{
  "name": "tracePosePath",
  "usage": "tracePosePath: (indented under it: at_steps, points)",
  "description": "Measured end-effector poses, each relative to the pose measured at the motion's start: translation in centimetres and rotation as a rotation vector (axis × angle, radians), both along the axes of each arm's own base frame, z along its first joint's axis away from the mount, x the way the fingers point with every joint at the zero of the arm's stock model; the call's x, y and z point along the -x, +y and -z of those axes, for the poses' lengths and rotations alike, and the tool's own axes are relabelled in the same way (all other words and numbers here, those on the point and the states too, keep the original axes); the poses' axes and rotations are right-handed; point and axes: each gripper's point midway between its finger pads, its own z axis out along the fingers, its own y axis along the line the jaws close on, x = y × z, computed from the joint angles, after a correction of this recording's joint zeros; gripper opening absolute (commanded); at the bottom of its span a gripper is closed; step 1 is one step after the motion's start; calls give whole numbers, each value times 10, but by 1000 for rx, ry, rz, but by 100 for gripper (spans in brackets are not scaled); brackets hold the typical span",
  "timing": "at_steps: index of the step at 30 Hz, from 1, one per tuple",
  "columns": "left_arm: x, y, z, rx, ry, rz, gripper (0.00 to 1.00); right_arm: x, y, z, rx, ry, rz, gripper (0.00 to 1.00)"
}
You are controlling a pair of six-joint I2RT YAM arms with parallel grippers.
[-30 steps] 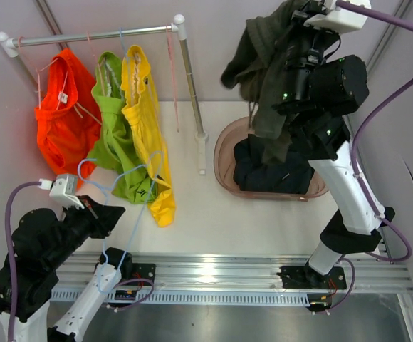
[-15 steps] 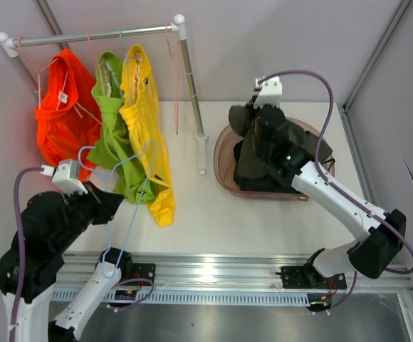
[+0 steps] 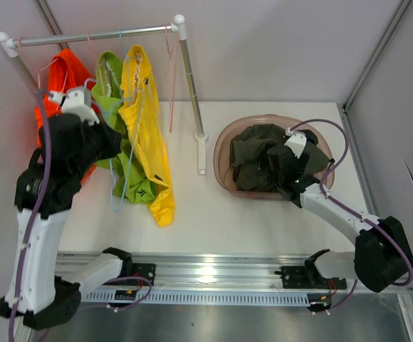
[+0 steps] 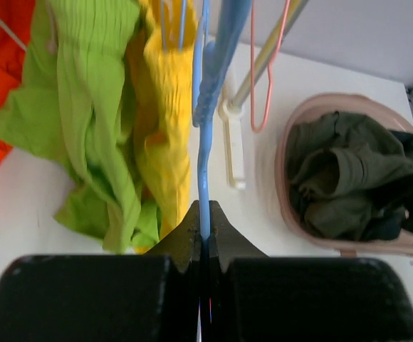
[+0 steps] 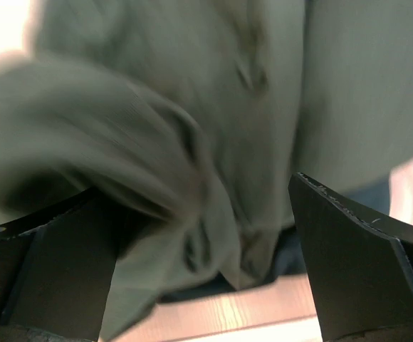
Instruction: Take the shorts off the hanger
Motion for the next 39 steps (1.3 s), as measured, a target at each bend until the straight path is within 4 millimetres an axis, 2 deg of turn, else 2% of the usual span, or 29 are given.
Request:
tracePosePath:
  at_steps: [3, 6, 9, 15, 19, 22, 28, 32, 35, 39]
  points:
    - [-38, -6, -12, -32, -3, -13, 0, 17, 2, 27, -31, 81, 2, 99]
    - [-76, -16, -12, -47, 18, -9, 0, 46, 9, 40, -68, 111, -32, 99]
    - [-100, -22, -10, -69, 38, -6, 0, 74, 14, 30, -126, 87, -75, 99]
    - [-150, -34, -38, -82, -44, 1, 0, 110, 28, -9, -256, -18, -165, 99]
    - [-183, -44, -54, -79, -102, 13, 0, 127, 31, -15, -276, -29, -198, 99]
    - [-201, -54, -58, -71, -129, 38, 0, 132, 29, -14, -270, -25, -199, 99]
    - [-239, -76, -51, -66, -152, 109, 0, 137, 28, -6, -253, -8, -207, 99]
    - [-267, -93, -36, -54, -158, 151, 0, 140, 28, 2, -243, 2, -212, 99]
    - [-278, -99, -18, -57, -126, 163, 0, 142, 29, 4, -248, 4, -215, 99]
    - [-282, -98, 4, -72, -80, 158, 0, 144, 31, 1, -263, -4, -226, 99]
